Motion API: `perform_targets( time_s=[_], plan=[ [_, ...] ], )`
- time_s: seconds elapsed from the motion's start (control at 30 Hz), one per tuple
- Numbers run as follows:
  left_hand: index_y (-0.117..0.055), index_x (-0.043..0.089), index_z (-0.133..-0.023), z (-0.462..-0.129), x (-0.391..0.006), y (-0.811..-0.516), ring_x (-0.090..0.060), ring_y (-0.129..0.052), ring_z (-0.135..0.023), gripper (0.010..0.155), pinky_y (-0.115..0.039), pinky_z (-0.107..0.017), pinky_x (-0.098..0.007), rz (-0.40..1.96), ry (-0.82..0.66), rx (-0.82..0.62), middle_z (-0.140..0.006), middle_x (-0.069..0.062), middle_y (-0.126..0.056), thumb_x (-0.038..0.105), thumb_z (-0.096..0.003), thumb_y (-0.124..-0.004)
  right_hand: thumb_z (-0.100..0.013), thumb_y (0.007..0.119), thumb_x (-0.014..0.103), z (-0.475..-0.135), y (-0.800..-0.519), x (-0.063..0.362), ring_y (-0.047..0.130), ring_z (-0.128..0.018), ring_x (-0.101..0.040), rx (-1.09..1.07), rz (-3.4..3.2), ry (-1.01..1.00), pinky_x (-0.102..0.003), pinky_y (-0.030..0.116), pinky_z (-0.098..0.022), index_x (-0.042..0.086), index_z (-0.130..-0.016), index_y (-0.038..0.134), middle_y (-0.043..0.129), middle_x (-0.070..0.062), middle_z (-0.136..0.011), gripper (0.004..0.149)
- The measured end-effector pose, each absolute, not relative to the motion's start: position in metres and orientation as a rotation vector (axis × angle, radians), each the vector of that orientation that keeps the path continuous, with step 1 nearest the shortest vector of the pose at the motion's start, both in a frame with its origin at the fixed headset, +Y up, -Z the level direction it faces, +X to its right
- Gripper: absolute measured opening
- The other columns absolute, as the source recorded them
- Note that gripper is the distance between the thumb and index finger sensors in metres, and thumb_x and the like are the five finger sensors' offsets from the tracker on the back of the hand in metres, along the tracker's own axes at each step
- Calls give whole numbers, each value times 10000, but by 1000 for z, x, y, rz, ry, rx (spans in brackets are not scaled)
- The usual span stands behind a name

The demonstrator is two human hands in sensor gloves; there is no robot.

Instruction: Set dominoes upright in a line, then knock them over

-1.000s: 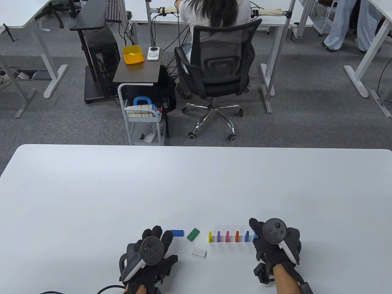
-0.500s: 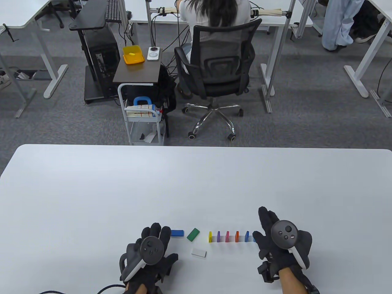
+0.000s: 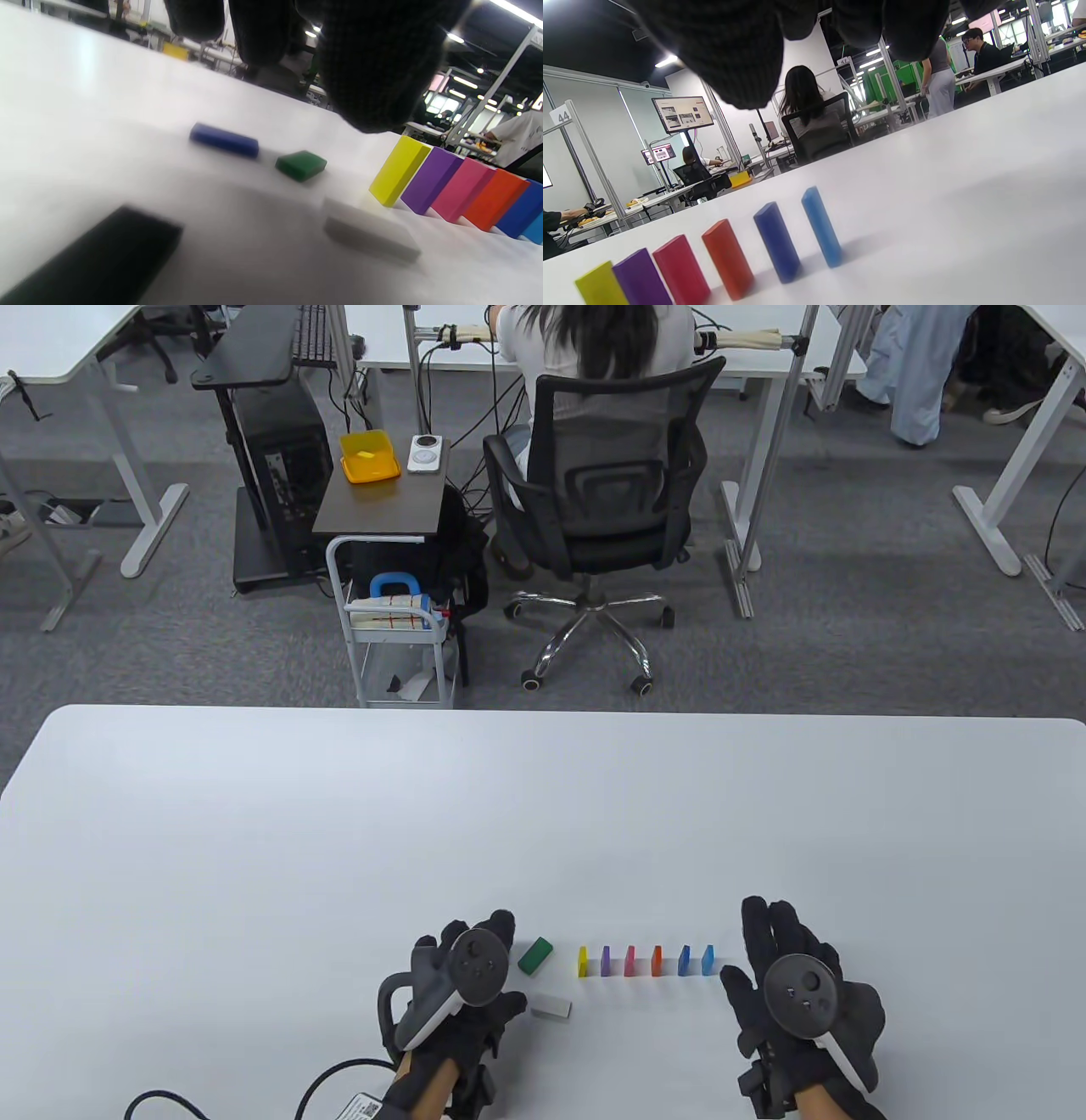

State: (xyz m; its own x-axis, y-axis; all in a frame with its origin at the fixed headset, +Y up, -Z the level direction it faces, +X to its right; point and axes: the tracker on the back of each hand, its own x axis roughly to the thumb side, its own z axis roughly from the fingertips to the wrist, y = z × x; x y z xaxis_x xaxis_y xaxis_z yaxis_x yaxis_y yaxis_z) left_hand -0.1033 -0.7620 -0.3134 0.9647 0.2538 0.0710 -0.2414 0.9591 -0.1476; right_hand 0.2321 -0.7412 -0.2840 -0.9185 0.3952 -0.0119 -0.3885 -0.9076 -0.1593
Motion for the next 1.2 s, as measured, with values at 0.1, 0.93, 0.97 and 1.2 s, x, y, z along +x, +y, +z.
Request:
perform_targets(
  time_s=[0.1, 0.93, 0.97, 1.2],
  plan=[
    [-502, 344, -1025, -327, -80, -758, -349, -640, -1093, 845, -454, -814, -625, 122, -95, -144, -1086, 40, -800, 448, -322, -959, -414, 842, 427, -282, -746, 235, 640, -951, -500, -61, 2725, -194, -680, 500, -704, 205, -1092, 478, 470, -220, -1110, 801],
    [-583, 285, -992, -378, -25, -792, -225, -924, -925, 831, -609, -802, -558, -106, -61, -225, -742, 46, -1052, 388, -286, -1010, -390, 860, 465, -281, -745, 246, 715, -918, -466, -22, 2548, -223, -663, 549, -693, 193, -1067, 565, 491, -221, -1099, 787],
    [-580, 291, -994, -377, -27, -792, -234, -916, -932, 828, -599, -803, -567, -87, -79, -224, -753, 40, -1048, 394, -291, -1004, -391, 859, 465, -281, -745, 248, 715, -918, -467, -30, 2546, -224, -663, 548, -694, 193, -1067, 566, 491, -222, -1099, 786],
    [-654, 404, -960, -361, -49, -778, -362, -925, -894, 647, -640, -776, -593, 251, -125, -141, -864, -37, -929, 386, -368, -914, -393, 856, 460, -277, -740, 256, 702, -924, -477, -27, 2481, -251, -667, 546, -692, 193, -1061, 585, 506, -219, -1097, 768]
  ],
)
